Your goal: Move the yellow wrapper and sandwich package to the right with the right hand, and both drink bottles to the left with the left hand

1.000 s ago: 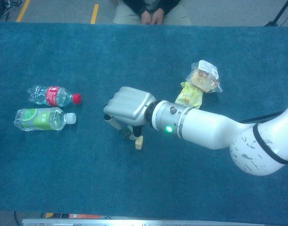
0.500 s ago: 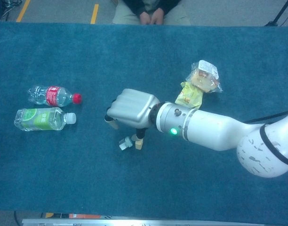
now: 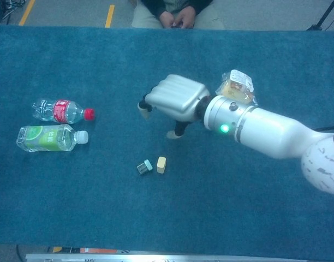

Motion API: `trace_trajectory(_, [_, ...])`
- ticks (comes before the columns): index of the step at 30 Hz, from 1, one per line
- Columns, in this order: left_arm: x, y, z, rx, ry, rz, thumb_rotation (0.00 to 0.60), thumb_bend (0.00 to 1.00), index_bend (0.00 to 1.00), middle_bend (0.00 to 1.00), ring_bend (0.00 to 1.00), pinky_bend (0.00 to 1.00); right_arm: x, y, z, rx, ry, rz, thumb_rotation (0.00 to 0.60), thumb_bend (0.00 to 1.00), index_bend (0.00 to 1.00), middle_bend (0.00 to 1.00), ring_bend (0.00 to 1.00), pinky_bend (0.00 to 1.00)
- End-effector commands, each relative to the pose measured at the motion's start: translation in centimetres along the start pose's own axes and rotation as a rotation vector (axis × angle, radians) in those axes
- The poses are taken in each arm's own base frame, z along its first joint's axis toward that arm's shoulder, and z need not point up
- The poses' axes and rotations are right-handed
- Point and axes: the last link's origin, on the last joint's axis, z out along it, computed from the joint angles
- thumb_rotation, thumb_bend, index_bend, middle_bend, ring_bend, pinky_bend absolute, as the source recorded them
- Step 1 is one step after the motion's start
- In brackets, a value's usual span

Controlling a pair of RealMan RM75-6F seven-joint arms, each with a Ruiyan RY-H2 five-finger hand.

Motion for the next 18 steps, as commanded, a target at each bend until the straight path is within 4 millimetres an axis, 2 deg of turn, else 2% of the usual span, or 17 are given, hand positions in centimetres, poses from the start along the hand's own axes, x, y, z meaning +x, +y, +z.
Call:
trace_trajectory(1, [0.1,-0.3,0.2,0.014,0.012,-0.016,0.6,0.23,0.12,0.09,0.02,0.18,0.5,3.1,-2.0,-0.12,0.02,0.056,0.6,0.18,0.36,0.34,0.28,0.43])
trace_trajectory(7, [0.0,-0.8,0.7,0.035,0.027,-0.064,0.6,0.23,0.12,0.09,0.02,0.18,0.7,6.9,-5.8,-0.26,0.063,0.079,0.6,0.19,0.36,0.34,0.28,0.43])
trace_trajectory(8, [0.0,-0.8,0.7,0.035,0.026,-0.064,0.6,0.23,0.12,0.09,0.02,0.18,0.8,6.9,-6.0,-0.258,0.066,0.079,0.6,0.19,0.36,0.34,0.28,0.43])
trace_trajectory(10, [0.1,-0.9,0.9,0.033,0.052,-0.037,0.6,0.23,0.12,0.1,0.02,0.18,0.7,8.6,-8.0,-0.335,0.086,0.105,0.6,0.19,0.36,0.34,0.28,0.43])
trace_trajectory(18, [0.1,-1.6,0.9,0.046,0.079,0.012,0.6,0.23,0.12,0.1,0.02,0.18,0.2,11.5,-13.8,-0.492,0.169,0.106,0.6,0.2,0.39,0.36,0.29,0.43])
